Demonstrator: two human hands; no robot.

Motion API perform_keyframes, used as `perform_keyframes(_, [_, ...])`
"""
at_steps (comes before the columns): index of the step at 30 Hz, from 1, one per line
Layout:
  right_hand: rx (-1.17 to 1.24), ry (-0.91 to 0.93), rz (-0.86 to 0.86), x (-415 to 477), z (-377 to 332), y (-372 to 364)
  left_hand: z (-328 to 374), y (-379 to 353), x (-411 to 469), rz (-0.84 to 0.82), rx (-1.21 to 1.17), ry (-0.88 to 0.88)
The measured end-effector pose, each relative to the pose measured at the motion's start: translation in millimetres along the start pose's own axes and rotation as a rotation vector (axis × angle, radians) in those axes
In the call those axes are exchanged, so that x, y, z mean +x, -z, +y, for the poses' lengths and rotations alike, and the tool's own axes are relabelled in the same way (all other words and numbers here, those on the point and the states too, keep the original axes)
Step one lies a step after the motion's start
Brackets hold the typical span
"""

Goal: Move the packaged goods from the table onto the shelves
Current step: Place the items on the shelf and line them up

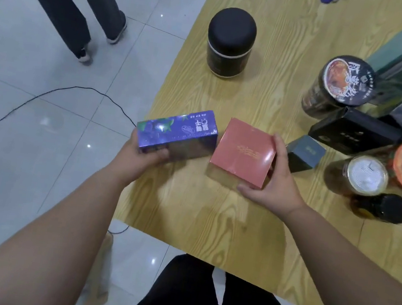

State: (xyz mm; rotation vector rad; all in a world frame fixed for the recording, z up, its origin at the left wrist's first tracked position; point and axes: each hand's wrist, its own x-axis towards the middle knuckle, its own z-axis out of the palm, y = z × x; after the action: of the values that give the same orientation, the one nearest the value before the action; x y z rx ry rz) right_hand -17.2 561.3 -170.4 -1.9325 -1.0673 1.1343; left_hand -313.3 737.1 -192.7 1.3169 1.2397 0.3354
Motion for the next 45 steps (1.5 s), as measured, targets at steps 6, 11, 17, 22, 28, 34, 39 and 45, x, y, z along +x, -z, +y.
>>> perform_keyframes(6, [0.368, -0.101, -0.031, 2, -24, 7, 10, -1, -53, 0.186, -0.339, 0.073])
perform_keyframes(11, [0.645, -0.149, -0.267, -10, -30, 1, 8, -10, -128, 0.384, -0.436, 0.11])
perform_keyframes(17, [0.717, -0.122, -0.548, -59, -43, 3, -3, -60, -258, 0.622, -0.557, 0.081])
perform_keyframes(22, [0.608, -0.084, -0.797, -119, -48, -2, -20, -122, -374, 0.79, -0.651, 0.045])
perform_keyframes(28, [0.457, -0.038, -1.052, -210, -66, -41, -62, -172, -512, 1.07, -0.857, 0.1])
perform_keyframes(34, [0.344, -0.009, -1.285, -333, -88, -112, -97, -216, -668, 1.383, -1.046, 0.116])
perform_keyframes(39, [0.234, -0.004, -1.489, -490, -86, -187, -124, -279, -827, 1.709, -1.067, 0.09])
perform_keyframes(45, [0.091, -0.004, -1.894, -715, -61, -239, -154, -391, -1005, 2.182, -1.025, 0.053])
